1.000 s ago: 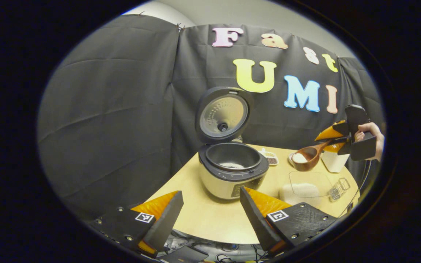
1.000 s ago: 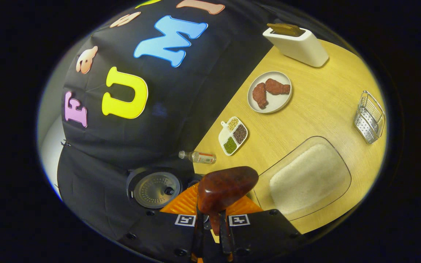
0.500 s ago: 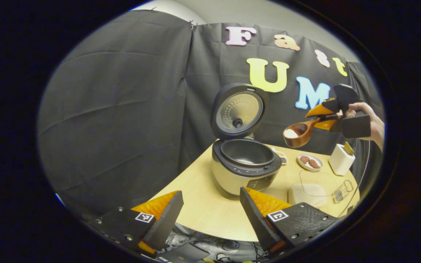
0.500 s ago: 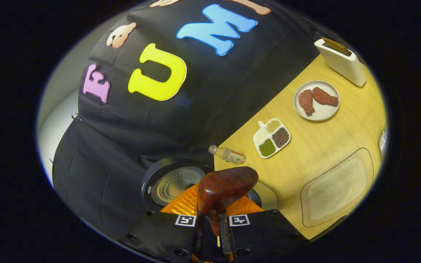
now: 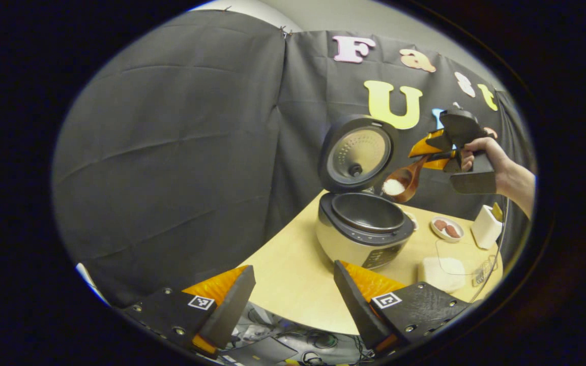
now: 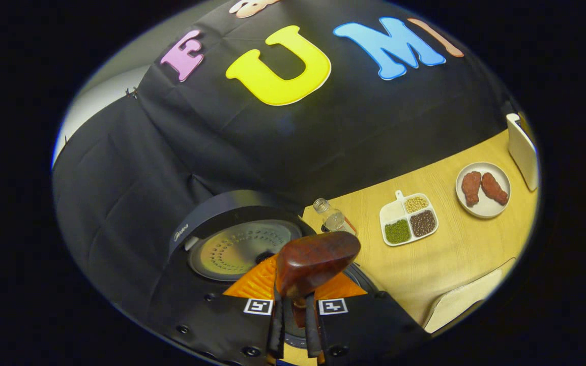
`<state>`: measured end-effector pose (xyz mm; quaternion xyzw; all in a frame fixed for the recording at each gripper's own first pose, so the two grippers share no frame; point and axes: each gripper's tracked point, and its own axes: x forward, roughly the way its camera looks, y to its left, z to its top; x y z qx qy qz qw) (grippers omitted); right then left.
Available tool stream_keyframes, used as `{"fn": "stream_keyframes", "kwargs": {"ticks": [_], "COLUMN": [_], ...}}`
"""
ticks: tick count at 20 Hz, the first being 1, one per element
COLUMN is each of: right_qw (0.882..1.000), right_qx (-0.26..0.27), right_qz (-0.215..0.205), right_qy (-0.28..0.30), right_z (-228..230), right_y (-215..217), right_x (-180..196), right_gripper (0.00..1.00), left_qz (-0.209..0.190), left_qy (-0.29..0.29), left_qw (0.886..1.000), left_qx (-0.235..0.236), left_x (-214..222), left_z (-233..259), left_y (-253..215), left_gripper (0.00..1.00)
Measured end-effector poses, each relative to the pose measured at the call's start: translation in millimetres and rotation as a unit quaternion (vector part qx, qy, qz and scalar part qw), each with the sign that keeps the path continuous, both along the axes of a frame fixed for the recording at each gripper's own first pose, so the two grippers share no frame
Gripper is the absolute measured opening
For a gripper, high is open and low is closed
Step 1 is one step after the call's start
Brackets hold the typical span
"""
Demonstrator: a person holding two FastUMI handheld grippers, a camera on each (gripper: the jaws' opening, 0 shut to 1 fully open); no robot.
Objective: Close the left gripper, press the button to open the rice cooker; take a wooden spoon from the chopstick holder with the right hand, scoop a spoonful of rice and pour it into the rice cooker, then put the wooden spoon back into the chopstick holder.
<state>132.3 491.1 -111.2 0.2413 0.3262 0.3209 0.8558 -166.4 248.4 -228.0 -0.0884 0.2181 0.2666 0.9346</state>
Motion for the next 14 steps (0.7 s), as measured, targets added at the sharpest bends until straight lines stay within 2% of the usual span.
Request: {"fn": "stream_keyframes", "kwargs": {"ticks": [5,8,10,14], "right_qw": [0.997,0.989,0.976,0.939], "right_qx": [-0.053,-0.093,-0.129,-0.178], "right_qz": [0.031,0.063,0.091,0.153], "right_qy": [-0.04,-0.099,-0.153,-0.253], "right_z": [-28.8,-35.5,-36.8,-35.1], "right_y": [32.1,50.1,57.9,80.6], "right_x": [4.0,3.5,1.2,-9.2], "right_gripper": [0.18,0.18,0.18,0.19], "left_qz": [0.024,0.037,0.04,0.041], "left_qy": [0.006,0.006,0.007,0.01], "left_qw": [1.0,0.999,0.999,0.999], "left_qx": [0.015,0.012,0.012,0.015], "left_x": [-14.9,-21.3,-25.4,-24.9], "left_z": [5.4,6.1,5.6,4.6], "left_y": [15.0,19.6,17.6,20.0], "left_gripper": [0.96,0.96,0.96,0.96]}}
